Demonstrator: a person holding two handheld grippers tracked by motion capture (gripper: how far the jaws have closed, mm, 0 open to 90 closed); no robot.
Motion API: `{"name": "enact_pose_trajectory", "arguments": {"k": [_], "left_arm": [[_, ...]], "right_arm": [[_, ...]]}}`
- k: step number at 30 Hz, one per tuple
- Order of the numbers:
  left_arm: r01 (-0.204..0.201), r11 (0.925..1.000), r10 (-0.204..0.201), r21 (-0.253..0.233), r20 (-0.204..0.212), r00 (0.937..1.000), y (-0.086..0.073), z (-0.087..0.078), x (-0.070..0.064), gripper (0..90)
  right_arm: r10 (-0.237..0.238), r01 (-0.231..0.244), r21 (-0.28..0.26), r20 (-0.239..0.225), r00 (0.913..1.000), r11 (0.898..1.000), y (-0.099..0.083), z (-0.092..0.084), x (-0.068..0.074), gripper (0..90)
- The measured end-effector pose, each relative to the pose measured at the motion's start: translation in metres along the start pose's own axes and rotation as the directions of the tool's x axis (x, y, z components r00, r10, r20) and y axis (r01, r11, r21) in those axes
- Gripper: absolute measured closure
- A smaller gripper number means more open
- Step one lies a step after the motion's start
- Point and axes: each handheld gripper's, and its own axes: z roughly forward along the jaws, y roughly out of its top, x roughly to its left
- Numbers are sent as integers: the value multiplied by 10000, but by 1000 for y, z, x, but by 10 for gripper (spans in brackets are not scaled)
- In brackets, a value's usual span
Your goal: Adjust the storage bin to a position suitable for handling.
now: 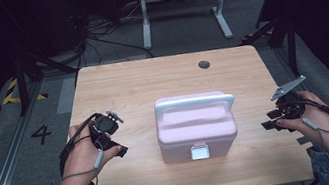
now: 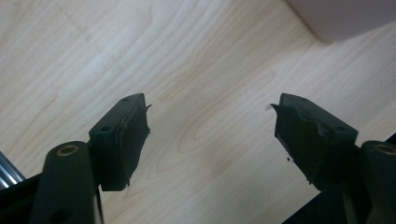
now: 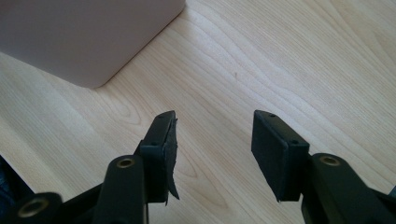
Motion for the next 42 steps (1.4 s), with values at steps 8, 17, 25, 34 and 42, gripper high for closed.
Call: {"name": "enact_pose_trajectory", "arguments": {"k": [8, 17, 25, 34, 42], "left_arm": [[-272, 9990, 269, -350, -101, 9996, 2, -8, -5, 426], [-977, 9764, 1139, -1926, 749, 9907, 9, -18, -6, 531], [-1567, 9217, 2106, -3548, 1187, 9703, 20, -17, -11, 534], [-1563, 8398, 2843, -5199, 1758, 9425, 31, -14, -18, 519], [-1091, 7833, 3014, -6120, 2204, 9277, 39, -6, -23, 521]], "right_arm": [[-4, 5, -60, 93, 10000, 10000, -2, -1, -1, 509], [145, -145, -81, 99, 9998, 9999, -7, -1, 1, 504], [335, -334, -53, 208, 9992, 9994, -16, -2, 1, 500], [470, -469, -44, 211, 9987, 9989, -23, -2, 2, 496], [476, -477, 14, 218, 9986, 9989, -26, 0, 4, 495]]}}
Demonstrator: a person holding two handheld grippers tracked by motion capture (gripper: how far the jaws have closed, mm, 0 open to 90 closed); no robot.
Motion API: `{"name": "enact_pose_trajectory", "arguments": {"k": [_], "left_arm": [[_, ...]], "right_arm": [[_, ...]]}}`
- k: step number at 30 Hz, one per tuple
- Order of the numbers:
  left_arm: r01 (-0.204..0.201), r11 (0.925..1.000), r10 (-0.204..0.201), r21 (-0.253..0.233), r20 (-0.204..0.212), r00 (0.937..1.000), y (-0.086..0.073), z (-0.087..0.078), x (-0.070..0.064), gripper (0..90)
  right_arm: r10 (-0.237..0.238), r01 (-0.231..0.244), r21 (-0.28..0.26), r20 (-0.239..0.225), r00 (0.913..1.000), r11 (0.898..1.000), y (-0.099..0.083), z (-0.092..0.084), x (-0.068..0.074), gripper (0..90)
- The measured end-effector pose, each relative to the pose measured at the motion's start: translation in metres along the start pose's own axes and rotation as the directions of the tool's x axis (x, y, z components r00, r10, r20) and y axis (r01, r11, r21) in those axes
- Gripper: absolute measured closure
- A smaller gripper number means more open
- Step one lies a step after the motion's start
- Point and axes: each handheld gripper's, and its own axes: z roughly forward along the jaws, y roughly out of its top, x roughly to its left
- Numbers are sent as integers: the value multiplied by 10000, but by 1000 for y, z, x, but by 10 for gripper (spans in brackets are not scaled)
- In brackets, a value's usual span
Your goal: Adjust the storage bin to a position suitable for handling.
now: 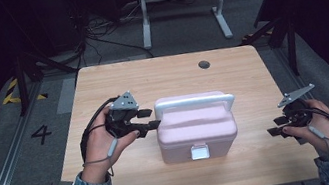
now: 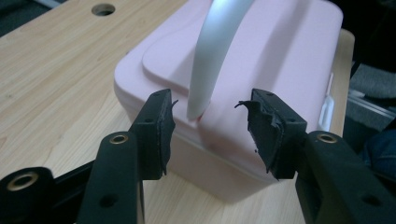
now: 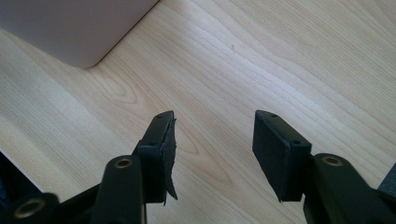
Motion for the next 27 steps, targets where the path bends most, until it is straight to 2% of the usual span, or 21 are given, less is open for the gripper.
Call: {"name": "enact_pose_trajectory", "arguments": {"k": [3, 9, 13, 14, 16, 18, 21, 27], "left_arm": [[223, 9991, -215, -355, 235, 9995, 1, 4, -1, 539], [418, 9972, -405, -615, 217, 9989, 1, 14, 0, 535], [619, 9934, -625, -961, -25, 9980, 0, 21, -1, 547], [594, 9937, -604, -950, -74, 9981, -1, 22, -2, 554], [527, 9911, -570, -1226, -314, 9979, -1, 26, -2, 580], [619, 9907, -662, -1215, -319, 9973, -2, 27, -3, 609], [649, 9874, -692, -1444, -251, 9973, -2, 30, -3, 642], [640, 9871, -722, -1469, -516, 9961, -2, 34, -5, 682]], "right_arm": [[23, -23, 27, -37, 10000, 10000, -1, 0, 1, 496], [56, -56, 29, -26, 10000, 10000, -3, 0, 1, 496], [77, -76, 54, -61, 10000, 10000, -3, 1, 1, 496], [85, -85, 56, -75, 9999, 9999, -3, 1, 1, 496], [95, -94, 53, -75, 9999, 9999, -3, 1, 1, 496], [82, -81, 57, -50, 10000, 10000, -3, 2, 1, 496], [84, -83, 54, -61, 9999, 10000, -4, 2, 1, 496], [68, -68, 92, -78, 9999, 9999, -3, 3, 1, 496]]}}
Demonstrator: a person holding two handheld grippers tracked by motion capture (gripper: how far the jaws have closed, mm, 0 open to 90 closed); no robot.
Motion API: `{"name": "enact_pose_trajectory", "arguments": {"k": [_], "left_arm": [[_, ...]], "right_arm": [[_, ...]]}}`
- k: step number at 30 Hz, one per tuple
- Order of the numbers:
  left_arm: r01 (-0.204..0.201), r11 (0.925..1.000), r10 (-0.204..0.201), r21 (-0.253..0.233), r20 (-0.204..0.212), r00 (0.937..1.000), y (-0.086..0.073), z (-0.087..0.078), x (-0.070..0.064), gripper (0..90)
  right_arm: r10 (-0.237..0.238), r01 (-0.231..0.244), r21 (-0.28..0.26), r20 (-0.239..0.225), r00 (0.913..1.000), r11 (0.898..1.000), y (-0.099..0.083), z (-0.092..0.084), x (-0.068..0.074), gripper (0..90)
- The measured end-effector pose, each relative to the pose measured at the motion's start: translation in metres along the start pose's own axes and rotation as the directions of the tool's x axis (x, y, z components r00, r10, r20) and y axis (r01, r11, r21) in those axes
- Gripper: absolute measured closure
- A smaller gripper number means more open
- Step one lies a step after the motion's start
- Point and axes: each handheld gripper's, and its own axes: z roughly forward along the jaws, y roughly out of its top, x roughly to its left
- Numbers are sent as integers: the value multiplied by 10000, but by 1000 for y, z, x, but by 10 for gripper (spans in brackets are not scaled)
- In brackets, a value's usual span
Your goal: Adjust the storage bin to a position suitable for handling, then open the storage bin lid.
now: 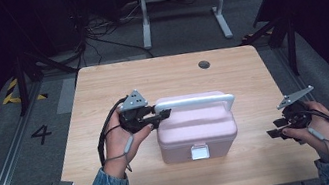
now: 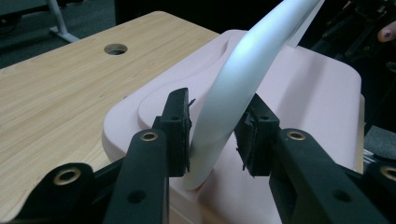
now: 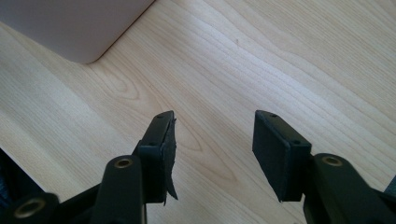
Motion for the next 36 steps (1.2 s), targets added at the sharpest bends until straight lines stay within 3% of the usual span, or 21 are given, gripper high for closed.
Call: {"name": "enact_pose_trajectory", "arguments": {"k": [10, 19, 24, 31, 36], "left_arm": [[-329, 9995, 330, 12, -582, 9978, 1, 1, -5, 727], [-409, 9992, 408, -34, -404, 9984, 4, 1, -1, 734], [-351, 9993, 348, -99, -276, 9990, 9, 1, 1, 736], [45, 9998, -46, -170, -35, 10000, 15, 0, 6, 734], [316, 9986, -318, -425, -44, 9995, 20, 0, 8, 734]], "right_arm": [[89, -76, -571, 230, 9997, 9983, 3, -4, 0, 545], [175, -151, -896, 264, 9995, 9959, 3, -6, -1, 556], [109, -104, -1273, 36, 9999, 9918, 5, -8, 2, 575], [81, -117, -1724, -214, 9997, 9850, 7, -14, 6, 598], [-366, 257, -2286, -439, 9984, 9732, 11, -18, 13, 643]]}}
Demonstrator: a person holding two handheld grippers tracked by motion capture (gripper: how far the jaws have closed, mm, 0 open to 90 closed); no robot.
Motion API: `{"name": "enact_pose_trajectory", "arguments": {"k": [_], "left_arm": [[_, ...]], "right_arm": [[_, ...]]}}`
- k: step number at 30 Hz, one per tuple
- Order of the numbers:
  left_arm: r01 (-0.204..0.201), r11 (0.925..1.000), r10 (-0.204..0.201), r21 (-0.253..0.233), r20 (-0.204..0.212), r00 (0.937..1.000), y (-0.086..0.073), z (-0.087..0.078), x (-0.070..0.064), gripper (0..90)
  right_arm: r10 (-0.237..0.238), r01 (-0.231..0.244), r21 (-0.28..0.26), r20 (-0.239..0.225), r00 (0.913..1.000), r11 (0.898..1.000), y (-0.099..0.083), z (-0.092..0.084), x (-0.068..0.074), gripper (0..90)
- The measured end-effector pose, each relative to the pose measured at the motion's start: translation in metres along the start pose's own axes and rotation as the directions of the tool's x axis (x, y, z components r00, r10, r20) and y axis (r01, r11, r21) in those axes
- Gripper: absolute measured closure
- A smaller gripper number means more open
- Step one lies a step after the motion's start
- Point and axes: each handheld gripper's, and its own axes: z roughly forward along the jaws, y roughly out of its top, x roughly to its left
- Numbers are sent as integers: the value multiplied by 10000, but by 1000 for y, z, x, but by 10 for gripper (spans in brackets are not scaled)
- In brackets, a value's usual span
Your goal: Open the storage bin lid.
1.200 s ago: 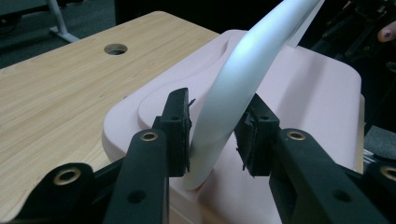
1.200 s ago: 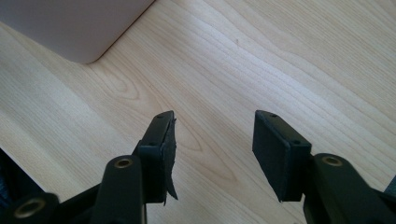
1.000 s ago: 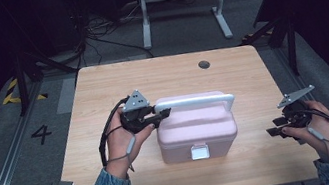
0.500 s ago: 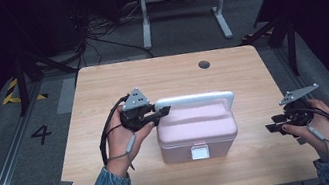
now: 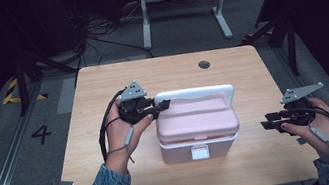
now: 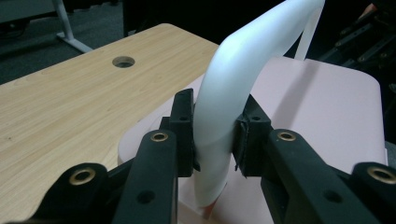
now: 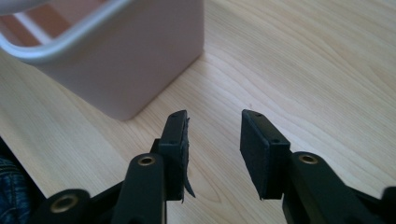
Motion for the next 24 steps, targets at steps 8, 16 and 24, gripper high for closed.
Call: {"name": "enact_pose_trajectory", "arguments": {"k": [8, 16, 24], "left_arm": [[365, 9993, -364, -54, 233, 9991, 3, 0, 5, 731], [511, 9984, -504, -225, 302, 9983, 6, 0, 8, 732], [589, 9972, -576, -471, 282, 9979, 9, 1, 12, 731]], "right_arm": [[-546, 489, -911, -621, 9966, 9946, 5, 1, 11, 754], [-1143, 902, -1981, -1137, 9869, 9760, 10, 8, 25, 844], [-1337, 703, -3158, -1836, 9739, 9462, 14, 16, 39, 894]]}}
